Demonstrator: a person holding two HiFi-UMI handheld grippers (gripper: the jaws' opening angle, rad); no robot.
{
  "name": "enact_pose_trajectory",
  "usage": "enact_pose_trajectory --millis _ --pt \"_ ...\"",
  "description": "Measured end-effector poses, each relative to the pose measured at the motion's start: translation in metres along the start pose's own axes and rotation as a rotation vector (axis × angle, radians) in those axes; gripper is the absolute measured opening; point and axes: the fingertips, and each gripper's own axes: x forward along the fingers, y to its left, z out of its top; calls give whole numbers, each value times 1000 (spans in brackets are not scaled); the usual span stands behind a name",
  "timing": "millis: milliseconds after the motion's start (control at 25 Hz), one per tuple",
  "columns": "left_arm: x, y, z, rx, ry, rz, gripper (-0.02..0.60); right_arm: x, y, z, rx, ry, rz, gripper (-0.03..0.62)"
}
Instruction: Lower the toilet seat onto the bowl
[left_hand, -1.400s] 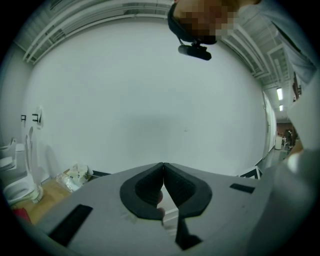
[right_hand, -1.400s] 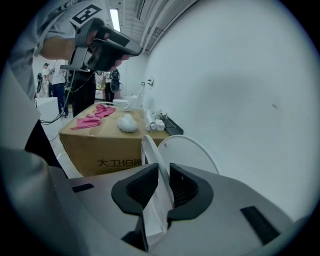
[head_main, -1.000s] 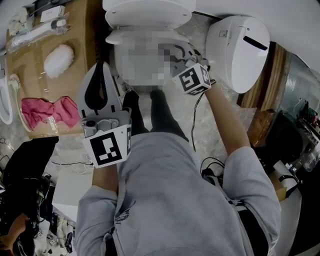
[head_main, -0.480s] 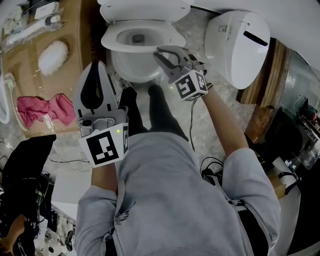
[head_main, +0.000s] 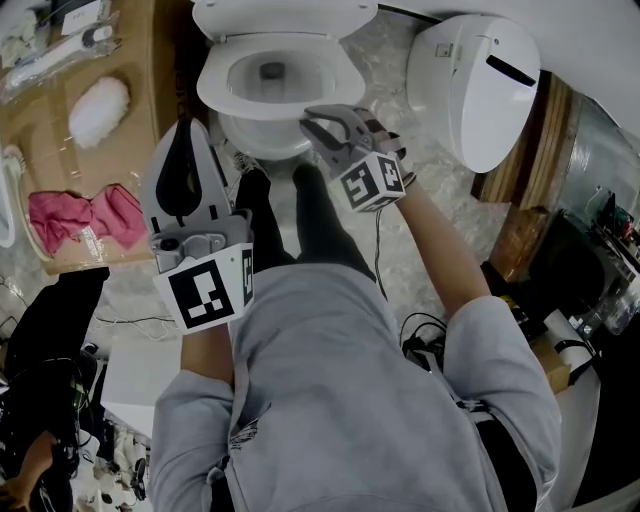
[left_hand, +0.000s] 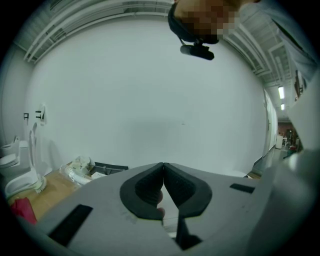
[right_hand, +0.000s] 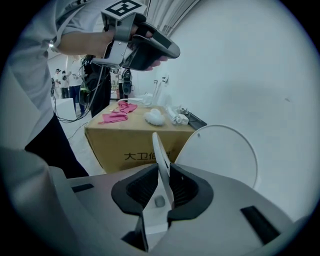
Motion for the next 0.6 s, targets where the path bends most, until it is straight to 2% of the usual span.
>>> enact_pose_trajectory --millis 600 --pt "-7 3 -18 2 23 8 0 7 63 -31 -23 76 104 67"
